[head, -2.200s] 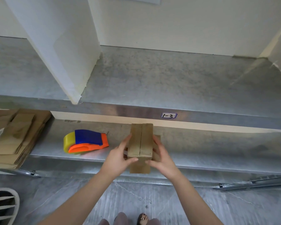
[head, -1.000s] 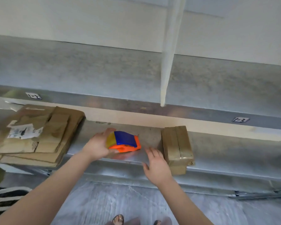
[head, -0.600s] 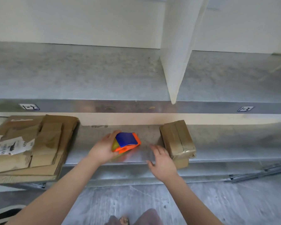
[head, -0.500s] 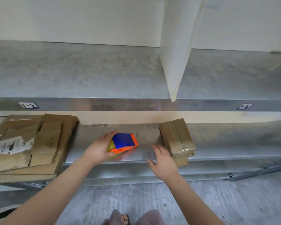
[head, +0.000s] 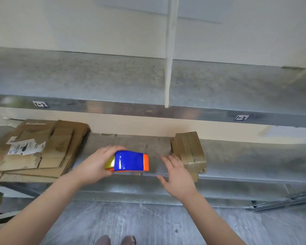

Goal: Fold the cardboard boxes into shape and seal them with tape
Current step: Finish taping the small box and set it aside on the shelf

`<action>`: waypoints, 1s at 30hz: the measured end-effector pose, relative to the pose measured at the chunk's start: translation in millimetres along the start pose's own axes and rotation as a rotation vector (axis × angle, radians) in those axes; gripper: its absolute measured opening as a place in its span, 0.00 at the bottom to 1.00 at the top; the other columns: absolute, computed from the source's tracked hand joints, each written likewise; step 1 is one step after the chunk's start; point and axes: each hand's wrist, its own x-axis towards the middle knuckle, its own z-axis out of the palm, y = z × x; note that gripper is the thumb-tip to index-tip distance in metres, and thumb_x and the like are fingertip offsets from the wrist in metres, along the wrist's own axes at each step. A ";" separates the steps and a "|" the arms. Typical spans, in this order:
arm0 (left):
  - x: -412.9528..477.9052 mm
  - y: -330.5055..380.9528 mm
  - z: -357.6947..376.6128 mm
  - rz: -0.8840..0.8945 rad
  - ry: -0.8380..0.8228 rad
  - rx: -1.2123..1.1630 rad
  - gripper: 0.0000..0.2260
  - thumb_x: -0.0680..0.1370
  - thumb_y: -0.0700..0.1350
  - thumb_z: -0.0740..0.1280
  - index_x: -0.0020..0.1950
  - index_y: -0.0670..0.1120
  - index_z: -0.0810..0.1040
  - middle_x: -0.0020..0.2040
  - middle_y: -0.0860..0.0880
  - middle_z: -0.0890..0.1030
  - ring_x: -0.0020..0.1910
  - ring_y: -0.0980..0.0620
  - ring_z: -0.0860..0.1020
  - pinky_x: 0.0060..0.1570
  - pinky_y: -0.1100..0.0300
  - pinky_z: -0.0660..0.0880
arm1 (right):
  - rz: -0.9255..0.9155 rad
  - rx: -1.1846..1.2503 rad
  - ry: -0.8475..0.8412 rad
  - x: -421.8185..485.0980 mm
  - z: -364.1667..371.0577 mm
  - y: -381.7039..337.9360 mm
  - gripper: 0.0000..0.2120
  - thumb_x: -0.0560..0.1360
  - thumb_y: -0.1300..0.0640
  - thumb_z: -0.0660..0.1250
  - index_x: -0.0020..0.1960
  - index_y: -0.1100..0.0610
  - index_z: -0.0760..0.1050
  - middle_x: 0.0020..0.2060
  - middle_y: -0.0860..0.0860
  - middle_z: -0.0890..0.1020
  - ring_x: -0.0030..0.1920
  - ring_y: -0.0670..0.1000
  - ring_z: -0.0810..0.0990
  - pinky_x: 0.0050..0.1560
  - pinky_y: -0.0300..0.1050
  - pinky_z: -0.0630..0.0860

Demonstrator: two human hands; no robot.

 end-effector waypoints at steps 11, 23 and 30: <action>4.8 121.1 -25.9 0.013 0.125 -0.026 0.35 0.67 0.39 0.76 0.66 0.62 0.64 0.63 0.67 0.70 0.63 0.68 0.69 0.59 0.76 0.63 | -0.090 0.134 0.036 -30.1 -80.1 59.4 0.34 0.75 0.41 0.63 0.77 0.50 0.59 0.74 0.50 0.65 0.76 0.53 0.57 0.73 0.40 0.53; 60.9 181.2 -12.8 0.156 0.083 -0.038 0.36 0.66 0.40 0.76 0.66 0.63 0.64 0.63 0.69 0.69 0.62 0.70 0.68 0.58 0.77 0.62 | 0.126 0.911 -0.106 -34.8 -102.5 85.6 0.17 0.69 0.50 0.72 0.58 0.46 0.78 0.53 0.43 0.83 0.56 0.42 0.80 0.62 0.46 0.75; 78.5 173.1 -13.5 0.148 0.034 -0.037 0.36 0.66 0.40 0.75 0.65 0.65 0.63 0.61 0.71 0.69 0.61 0.69 0.69 0.57 0.77 0.63 | 0.228 1.214 -0.121 -28.8 -94.4 93.2 0.22 0.68 0.55 0.72 0.61 0.55 0.75 0.56 0.53 0.83 0.59 0.54 0.80 0.58 0.47 0.78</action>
